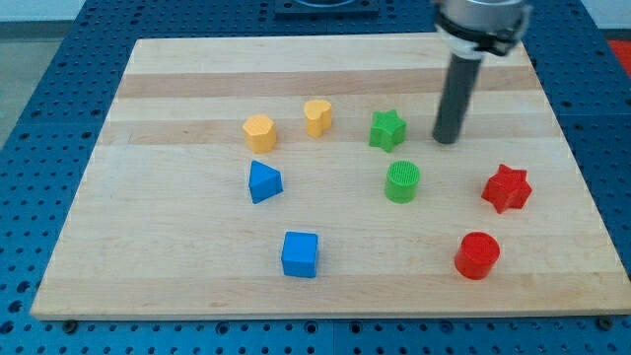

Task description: Place the green circle to the bottom right of the green star

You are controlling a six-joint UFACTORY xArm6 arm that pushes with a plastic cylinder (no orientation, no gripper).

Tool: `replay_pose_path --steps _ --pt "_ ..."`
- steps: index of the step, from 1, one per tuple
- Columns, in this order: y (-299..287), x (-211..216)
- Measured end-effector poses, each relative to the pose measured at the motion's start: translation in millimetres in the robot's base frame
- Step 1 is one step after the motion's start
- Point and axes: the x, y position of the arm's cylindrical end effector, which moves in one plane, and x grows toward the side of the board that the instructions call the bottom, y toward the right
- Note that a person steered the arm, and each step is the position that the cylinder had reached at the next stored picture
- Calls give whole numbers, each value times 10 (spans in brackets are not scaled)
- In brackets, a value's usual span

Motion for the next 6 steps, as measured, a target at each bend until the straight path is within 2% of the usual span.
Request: replay_pose_path --steps 1,2,4,5,6 --pt "80 210" --pt "-166 215" --pt "-987 261" --pt "-1307 418" --pt "-1319 785"
